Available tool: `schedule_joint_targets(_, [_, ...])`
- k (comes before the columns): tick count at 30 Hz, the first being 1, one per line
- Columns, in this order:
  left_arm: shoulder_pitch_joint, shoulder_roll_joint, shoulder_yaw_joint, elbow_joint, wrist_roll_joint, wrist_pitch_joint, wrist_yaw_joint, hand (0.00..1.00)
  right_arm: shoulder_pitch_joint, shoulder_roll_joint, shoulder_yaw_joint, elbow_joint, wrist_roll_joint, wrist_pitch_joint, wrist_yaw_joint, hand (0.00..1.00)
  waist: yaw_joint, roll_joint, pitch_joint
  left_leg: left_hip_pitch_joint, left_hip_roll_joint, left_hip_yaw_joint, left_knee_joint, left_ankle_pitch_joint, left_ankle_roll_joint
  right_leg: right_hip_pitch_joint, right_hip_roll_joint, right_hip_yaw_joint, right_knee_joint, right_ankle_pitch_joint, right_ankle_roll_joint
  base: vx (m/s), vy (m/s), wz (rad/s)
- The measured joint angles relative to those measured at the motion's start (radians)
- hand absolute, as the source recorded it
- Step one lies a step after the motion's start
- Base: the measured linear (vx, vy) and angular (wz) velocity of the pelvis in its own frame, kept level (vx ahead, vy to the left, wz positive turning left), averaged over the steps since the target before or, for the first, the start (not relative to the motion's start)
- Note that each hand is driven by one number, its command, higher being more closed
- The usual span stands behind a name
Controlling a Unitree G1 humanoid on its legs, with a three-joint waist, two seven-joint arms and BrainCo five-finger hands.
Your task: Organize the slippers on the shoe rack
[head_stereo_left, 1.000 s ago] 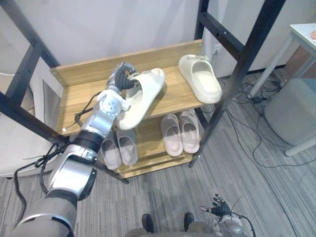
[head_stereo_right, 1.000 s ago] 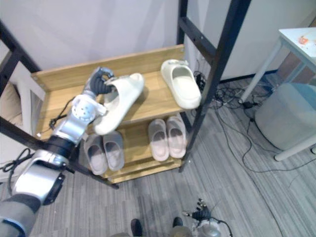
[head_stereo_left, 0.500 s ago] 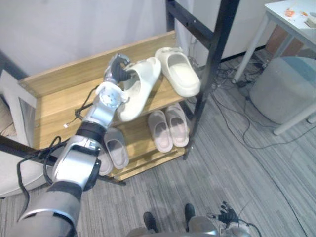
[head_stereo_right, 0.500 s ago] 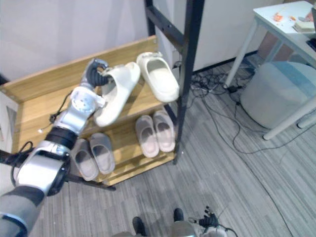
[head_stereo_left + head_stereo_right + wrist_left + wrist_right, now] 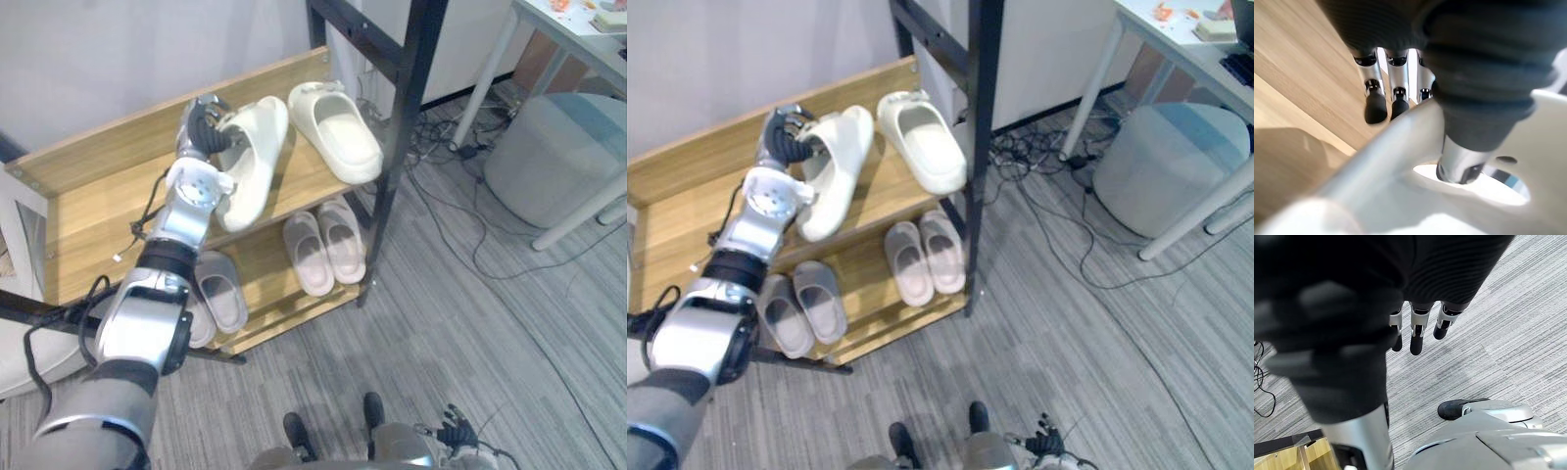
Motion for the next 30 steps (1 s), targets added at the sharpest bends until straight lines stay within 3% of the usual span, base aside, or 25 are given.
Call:
schedule_joint_targets(10, [0.000, -0.001, 0.028, -0.004, -0.005, 0.000, 0.021, 0.00, 0.000, -0.001, 0.004, 0.000, 0.000, -0.002, -0.002, 0.00, 0.000, 0.001, 0.001, 0.000, -0.002, -0.016, 0.000, 0.002, 0.002, 0.007, -0.002, -0.013, 0.000, 0.000, 0.000, 0.00, -0.002, 0.03])
schedule_joint_targets(18, [0.011, -0.006, 0.030, -0.080, -0.086, -0.004, 0.033, 0.00, 0.002, -0.003, 0.006, 0.000, 0.000, -0.002, -0.003, 0.00, 0.004, 0.002, 0.002, 0.004, -0.009, -0.046, 0.000, 0.007, 0.008, 0.026, -0.011, -0.044, 0.000, -0.002, 0.001, 0.00, 0.002, 0.11])
schedule_joint_targets(30, [0.221, -0.084, 0.067, -0.335, -0.315, -0.052, 0.036, 0.00, 0.008, -0.011, 0.023, 0.000, 0.000, 0.006, -0.003, 0.00, 0.020, -0.001, 0.004, 0.026, -0.015, -0.088, 0.000, 0.009, 0.011, 0.075, -0.018, -0.085, -0.010, -0.008, 0.009, 0.00, -0.001, 0.11])
